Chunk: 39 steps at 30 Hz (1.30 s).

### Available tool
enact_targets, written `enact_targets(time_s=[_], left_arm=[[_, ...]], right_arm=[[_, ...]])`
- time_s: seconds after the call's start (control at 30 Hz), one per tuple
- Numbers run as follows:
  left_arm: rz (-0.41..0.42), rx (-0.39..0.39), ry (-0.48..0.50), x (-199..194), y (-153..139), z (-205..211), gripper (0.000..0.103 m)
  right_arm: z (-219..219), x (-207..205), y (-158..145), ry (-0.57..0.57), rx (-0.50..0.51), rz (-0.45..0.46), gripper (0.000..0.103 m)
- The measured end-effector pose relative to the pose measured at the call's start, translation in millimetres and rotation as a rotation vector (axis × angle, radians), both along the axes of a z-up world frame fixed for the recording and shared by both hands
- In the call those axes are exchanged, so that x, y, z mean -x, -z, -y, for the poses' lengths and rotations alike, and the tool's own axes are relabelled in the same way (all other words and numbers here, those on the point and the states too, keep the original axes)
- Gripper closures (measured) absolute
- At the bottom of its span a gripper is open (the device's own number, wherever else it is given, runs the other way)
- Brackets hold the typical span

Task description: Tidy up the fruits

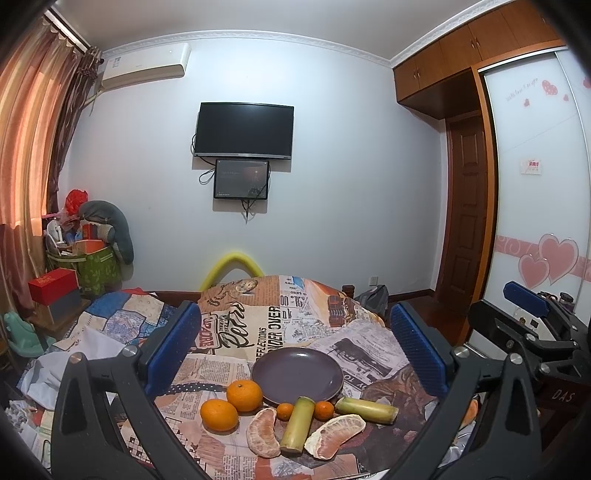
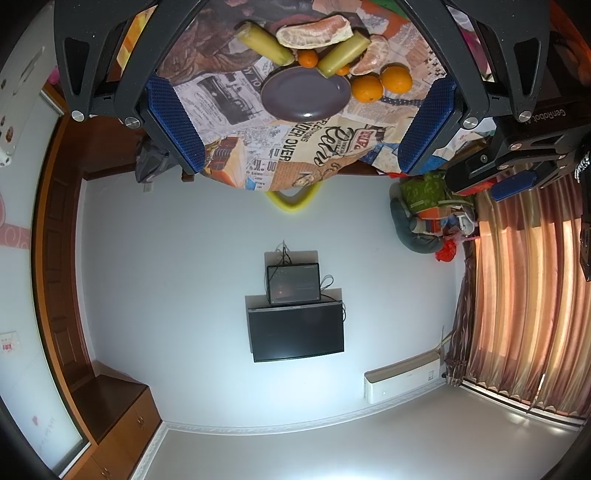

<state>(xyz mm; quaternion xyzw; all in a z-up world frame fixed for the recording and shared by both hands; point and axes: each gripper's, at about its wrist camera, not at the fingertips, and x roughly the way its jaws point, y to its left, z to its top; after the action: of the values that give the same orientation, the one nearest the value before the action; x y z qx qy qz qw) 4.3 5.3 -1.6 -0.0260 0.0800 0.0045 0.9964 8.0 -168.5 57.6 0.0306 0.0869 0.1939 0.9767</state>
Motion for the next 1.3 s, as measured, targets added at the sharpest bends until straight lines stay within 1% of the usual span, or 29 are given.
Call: enact_targets(time_s=[0.37, 0.5, 0.57, 0.73, 0.83, 0.93, 1.13, 1.2, 1.27, 1.3], left_arm=[[-0.022, -0.008, -0.02, -11.7, 6.6, -3.7, 0.0], [-0.057, -0.026, -0.029, -25.6, 15.0, -12.2, 0.0], [-0.079, -0.038, -0.04, -34.9, 20.7, -16.4, 0.0], [-0.172, -0.057, -0.095, -64.4, 41.8, -38.5, 0.0], [-0.231, -0.073, -0.138, -84.6, 57.5, -52.3, 0.0], [-0.294, -0.083, -0.163, -107.4, 76.4, -66.7, 0.0], [-0.438, -0.036, -0.178, -147.9, 120.0, -97.6, 0.0], [-0.484, -0.036, -0.188, -157.7, 133.0, -103.9, 0.0], [-0.525, -0.032, -0.184, -164.6, 144.2, -109.8, 0.0], [-0.549, -0.018, -0.174, -169.1, 151.4, -114.3, 0.0]], right_arm=[[-0.3, -10.3, 5.7, -0.005, 0.009, -0.037, 0.0], [-0.8, -21.5, 14.3, -0.01, 0.02, -0.075, 0.0], [0.7, -32.0, 22.7, -0.006, 0.025, -0.11, 0.0], [3.9, -67.4, 54.8, 0.043, 0.121, -0.215, 0.0], [3.3, -83.2, 70.8, 0.049, 0.185, -0.268, 0.0], [2.3, -95.3, 84.7, 0.041, 0.221, -0.318, 0.0], [-1.3, -120.1, 121.3, 0.019, 0.29, -0.433, 0.0], [-1.9, -128.1, 132.2, 0.012, 0.295, -0.471, 0.0], [-2.8, -136.5, 143.7, 0.0, 0.302, -0.53, 0.0], [-4.1, -140.5, 148.7, -0.009, 0.301, -0.551, 0.0]])
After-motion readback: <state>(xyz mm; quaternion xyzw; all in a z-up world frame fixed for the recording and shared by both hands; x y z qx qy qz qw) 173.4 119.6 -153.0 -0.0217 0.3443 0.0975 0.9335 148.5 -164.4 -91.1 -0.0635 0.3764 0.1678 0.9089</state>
